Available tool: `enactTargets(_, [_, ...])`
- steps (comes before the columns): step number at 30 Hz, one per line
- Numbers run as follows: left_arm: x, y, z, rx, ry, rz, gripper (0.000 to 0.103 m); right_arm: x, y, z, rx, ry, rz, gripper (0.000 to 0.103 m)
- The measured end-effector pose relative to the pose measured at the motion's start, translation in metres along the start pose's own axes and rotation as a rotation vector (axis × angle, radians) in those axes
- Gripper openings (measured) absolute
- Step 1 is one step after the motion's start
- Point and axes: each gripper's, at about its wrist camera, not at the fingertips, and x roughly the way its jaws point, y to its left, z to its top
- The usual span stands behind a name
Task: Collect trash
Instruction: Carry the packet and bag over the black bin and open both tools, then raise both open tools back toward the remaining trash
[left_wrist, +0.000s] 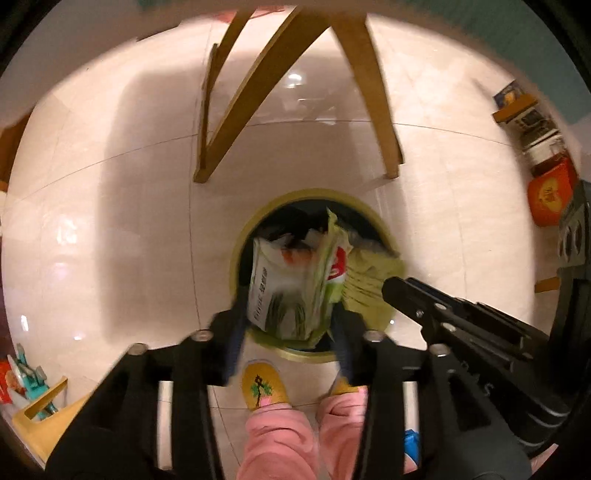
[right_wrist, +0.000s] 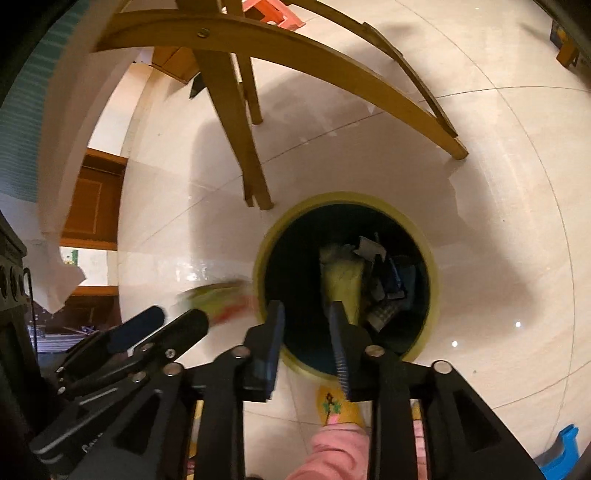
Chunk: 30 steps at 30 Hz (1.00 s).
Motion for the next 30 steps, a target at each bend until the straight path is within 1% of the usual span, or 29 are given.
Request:
enactTargets(1, [0.004,0.003,-0.001,-0.003,0.001,0.013,0.053,0.001,-0.002,-0.001,0.004,-0.004,-0.005,0.035])
enactTargets(2, [0.007,0.008,-0.002,-0.005,0.004,0.017,0.057,0.002,-0.001,-0.002,0.004,-0.007,-0.009,0.035])
enactTargets(4, [0.012,0.015,-0.003,-0.016,0.005,0.022,0.07,0.001,0.001,-0.005,-0.006,-0.011,-0.017,0.035])
enactTargets(6, [0.013,0.024,-0.004,-0.02,-0.005,0.029,0.075,-0.003,0.006,-0.008,-0.027,-0.02,-0.031,0.035])
enactTargets(11, [0.007,0.027,-0.003,-0.01,-0.021,0.044,0.075,-0.028,0.02,-0.006,-0.067,-0.051,-0.048,0.035])
enactTargets(18, [-0.032,0.023,-0.006,-0.005,-0.055,0.036,0.075,-0.067,0.039,-0.008,-0.085,-0.089,-0.069,0.035])
enactTargets(22, [-0.064,0.022,-0.006,0.007,-0.056,0.027,0.075,-0.097,0.051,-0.01,-0.096,-0.114,-0.083,0.035])
enactTargets(25, [-0.09,0.022,-0.005,0.017,-0.065,0.021,0.075,-0.128,0.063,-0.012,-0.097,-0.13,-0.094,0.035])
enactTargets(30, [-0.142,0.021,-0.002,0.039,-0.091,0.006,0.075,-0.189,0.09,-0.018,-0.104,-0.164,-0.101,0.035])
